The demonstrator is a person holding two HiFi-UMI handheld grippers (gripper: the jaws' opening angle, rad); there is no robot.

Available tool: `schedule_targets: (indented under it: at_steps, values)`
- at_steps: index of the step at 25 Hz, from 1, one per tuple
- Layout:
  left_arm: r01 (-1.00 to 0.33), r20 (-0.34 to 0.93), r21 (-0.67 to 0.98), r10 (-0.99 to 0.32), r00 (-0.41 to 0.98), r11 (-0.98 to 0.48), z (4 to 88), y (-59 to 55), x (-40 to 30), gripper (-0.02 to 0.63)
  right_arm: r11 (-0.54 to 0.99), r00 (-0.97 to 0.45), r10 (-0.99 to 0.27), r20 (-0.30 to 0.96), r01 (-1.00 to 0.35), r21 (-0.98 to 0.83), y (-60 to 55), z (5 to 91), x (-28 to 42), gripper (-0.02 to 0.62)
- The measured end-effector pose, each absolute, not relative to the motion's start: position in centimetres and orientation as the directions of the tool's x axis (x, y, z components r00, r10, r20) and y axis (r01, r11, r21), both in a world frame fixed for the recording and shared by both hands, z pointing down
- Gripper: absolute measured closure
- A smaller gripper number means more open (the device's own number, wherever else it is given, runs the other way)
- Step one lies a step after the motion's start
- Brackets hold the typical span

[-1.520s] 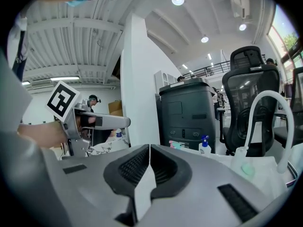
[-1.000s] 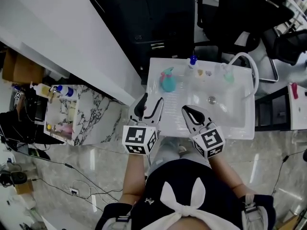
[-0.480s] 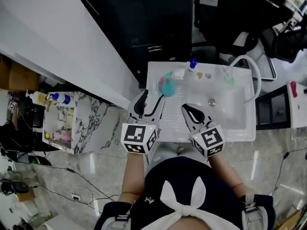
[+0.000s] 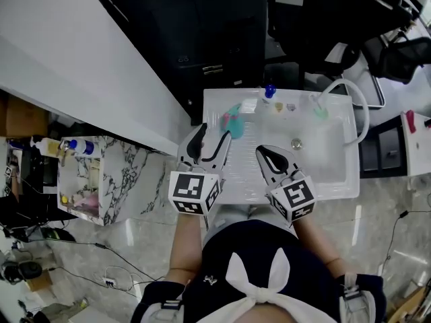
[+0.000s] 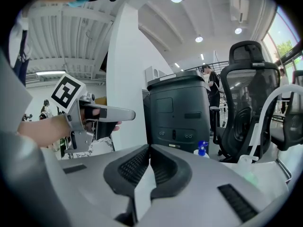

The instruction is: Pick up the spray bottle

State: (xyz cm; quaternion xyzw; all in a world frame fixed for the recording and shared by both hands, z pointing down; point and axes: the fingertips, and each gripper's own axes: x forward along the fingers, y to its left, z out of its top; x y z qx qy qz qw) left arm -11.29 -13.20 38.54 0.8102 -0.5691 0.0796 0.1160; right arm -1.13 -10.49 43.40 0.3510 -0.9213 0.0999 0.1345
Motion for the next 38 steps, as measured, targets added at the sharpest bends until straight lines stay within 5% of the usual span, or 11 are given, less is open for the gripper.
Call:
schedule_targets:
  at_steps: [38]
  values:
    - [-0.896,0.344,0.107,-0.829,0.440,-0.431,44.0,-19.4,-9.5,0.365,0.674,-0.663,-0.659,0.356,-0.730,-0.112,-13.4,45.6,-1.2,0.568]
